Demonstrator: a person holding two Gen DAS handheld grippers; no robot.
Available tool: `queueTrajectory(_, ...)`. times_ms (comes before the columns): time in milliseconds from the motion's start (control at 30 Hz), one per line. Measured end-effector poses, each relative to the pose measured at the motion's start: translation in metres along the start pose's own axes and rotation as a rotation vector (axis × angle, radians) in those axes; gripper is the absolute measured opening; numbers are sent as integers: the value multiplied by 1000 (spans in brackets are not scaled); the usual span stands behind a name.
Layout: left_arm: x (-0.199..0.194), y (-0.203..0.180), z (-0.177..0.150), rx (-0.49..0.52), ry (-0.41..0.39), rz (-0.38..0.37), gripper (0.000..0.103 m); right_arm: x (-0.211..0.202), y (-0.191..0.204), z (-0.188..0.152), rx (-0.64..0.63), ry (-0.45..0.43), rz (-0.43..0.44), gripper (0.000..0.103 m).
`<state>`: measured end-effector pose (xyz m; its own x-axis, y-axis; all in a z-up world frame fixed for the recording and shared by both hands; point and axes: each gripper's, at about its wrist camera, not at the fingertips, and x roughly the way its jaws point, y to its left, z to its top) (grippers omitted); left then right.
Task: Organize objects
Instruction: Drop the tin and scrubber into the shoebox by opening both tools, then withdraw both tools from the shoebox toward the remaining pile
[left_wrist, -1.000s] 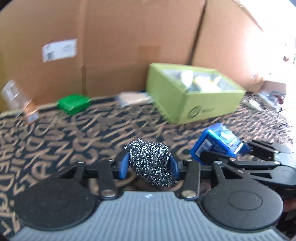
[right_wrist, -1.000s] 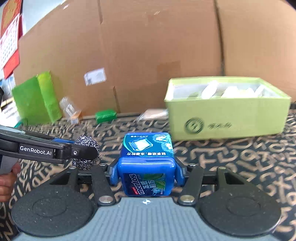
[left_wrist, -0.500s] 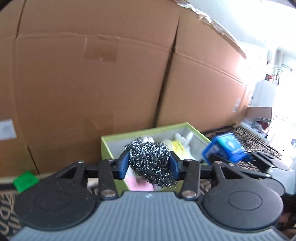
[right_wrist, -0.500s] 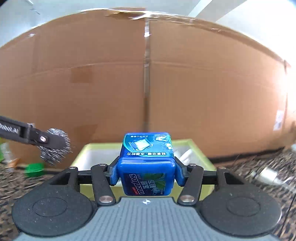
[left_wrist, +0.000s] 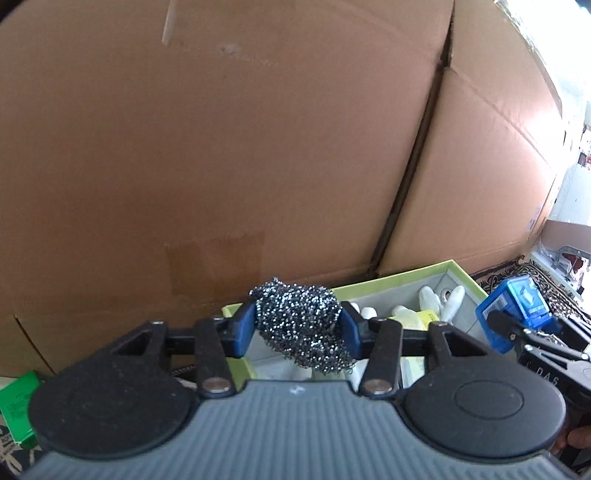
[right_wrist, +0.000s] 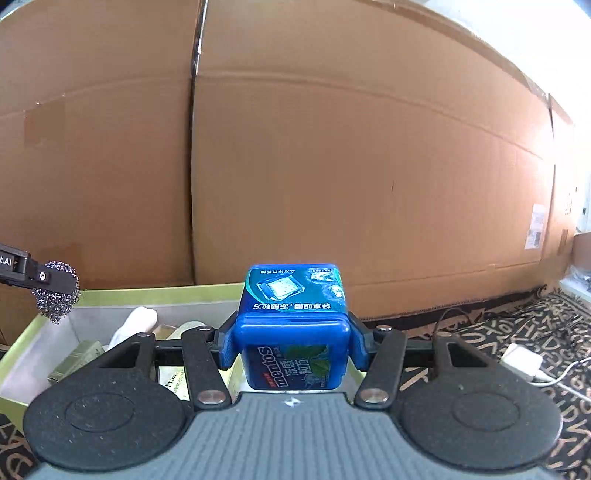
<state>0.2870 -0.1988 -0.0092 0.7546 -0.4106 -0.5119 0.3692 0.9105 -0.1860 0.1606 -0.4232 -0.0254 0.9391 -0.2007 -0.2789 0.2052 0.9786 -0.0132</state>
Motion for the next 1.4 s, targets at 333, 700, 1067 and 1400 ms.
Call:
queueTrajectory(333, -18, 6, -23, -38, -57, -26, 103, -14, -1, -27, 31, -45, 18, 83)
queueTrajectory(700, -71, -11, -31, -3, -99, 12, 103, -55, 18, -5, 43, -73, 52, 86)
queueTrajectory(1067, -139, 19, -46, -54, -90, 14, 103, -105, 60, -2, 12, -85, 161, 87)
queueTrajectory(1400, -199, 82, -105, -111, -76, 184, 103, -133, 133, -29, -71, -13, 372, 87)
